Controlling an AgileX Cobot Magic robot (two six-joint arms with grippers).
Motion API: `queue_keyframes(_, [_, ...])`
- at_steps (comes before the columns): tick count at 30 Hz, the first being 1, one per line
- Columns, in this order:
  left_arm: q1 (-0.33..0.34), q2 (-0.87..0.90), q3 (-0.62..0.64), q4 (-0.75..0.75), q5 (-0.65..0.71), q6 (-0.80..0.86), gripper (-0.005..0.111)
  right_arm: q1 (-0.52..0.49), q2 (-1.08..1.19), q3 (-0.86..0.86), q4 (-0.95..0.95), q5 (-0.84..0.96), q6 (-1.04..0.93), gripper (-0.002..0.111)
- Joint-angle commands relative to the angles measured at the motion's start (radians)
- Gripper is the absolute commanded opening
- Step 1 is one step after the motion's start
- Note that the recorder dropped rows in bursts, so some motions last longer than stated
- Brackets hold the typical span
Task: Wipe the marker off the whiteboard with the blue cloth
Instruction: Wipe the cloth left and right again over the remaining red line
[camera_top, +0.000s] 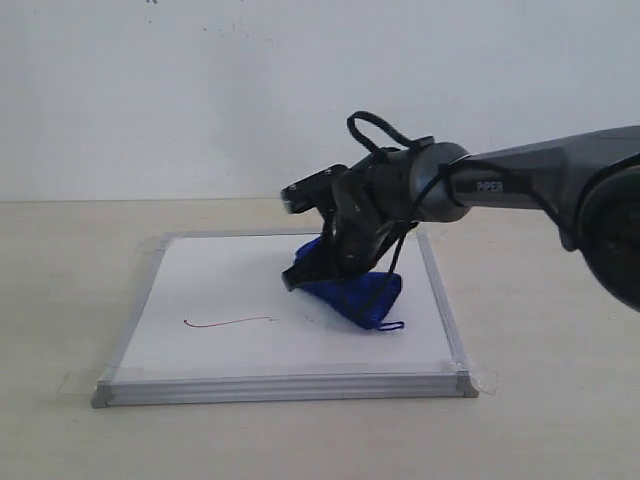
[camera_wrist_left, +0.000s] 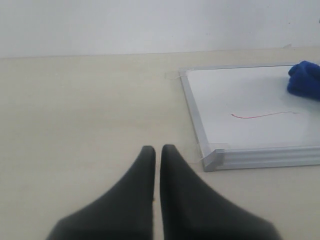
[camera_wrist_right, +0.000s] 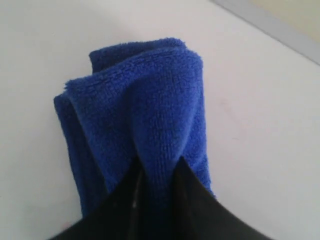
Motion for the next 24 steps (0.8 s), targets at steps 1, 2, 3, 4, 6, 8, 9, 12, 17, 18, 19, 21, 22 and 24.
queue_keyframes(1, [-0.005,-0.002,-0.001,-0.008,-0.006,0.001,0.004,0.112,0.020,-0.015,0.111,0.008,-0.095,0.006])
queue_keyframes(2, [-0.005,-0.002,-0.001,-0.008,-0.006,0.001,0.004,0.119,0.020,-0.021,0.111,-0.002,-0.098,0.006])
queue_keyframes(3, [-0.005,-0.002,-0.001,-0.008,-0.006,0.001,0.004,0.119,0.020,-0.029,0.111,-0.009,-0.096,0.006])
queue_keyframes(4, [-0.005,-0.002,-0.001,-0.008,-0.006,0.001,0.004,0.113,0.020,-0.033,0.111,-0.012,-0.094,0.006])
queue_keyframes(6, [-0.005,-0.002,-0.001,-0.008,-0.006,0.001,0.004,0.081,0.020,-0.035,0.111,-0.014,-0.092,0.006])
queue_keyframes(8, [-0.005,-0.002,-0.001,-0.008,-0.006,0.001,0.004,0.037,0.023,-0.035,0.110,0.006,-0.092,0.006])
queue_keyframes(9, [-0.005,-0.002,-0.001,-0.008,-0.006,0.001,0.004,0.010,0.023,-0.035,0.108,0.023,-0.089,0.006])
queue_keyframes(12, [-0.005,-0.002,-0.001,-0.008,-0.006,0.001,0.004,-0.066,0.023,-0.035,0.100,0.071,-0.076,0.006])
queue_keyframes(17, [-0.005,-0.002,-0.001,-0.008,-0.006,0.001,0.004,-0.128,0.023,-0.035,0.077,0.115,-0.038,0.006])
queue_keyframes(18, [-0.005,-0.002,-0.001,-0.008,-0.006,0.001,0.004,-0.116,0.023,-0.035,0.083,0.115,-0.041,0.006])
queue_keyframes(19, [-0.005,-0.002,-0.001,-0.008,-0.006,0.001,0.004,-0.103,0.023,-0.035,0.088,0.115,-0.045,0.006])
queue_keyframes(21, [-0.005,-0.002,-0.001,-0.008,-0.006,0.001,0.004,-0.057,0.023,-0.035,0.088,0.111,-0.070,0.006])
queue_keyframes(22, [-0.005,-0.002,-0.001,-0.008,-0.006,0.001,0.004,-0.035,0.023,-0.035,0.088,0.106,-0.084,0.006])
queue_keyframes(24, [-0.005,-0.002,-0.001,-0.008,-0.006,0.001,0.004,0.024,0.023,-0.035,0.088,0.099,-0.112,0.006])
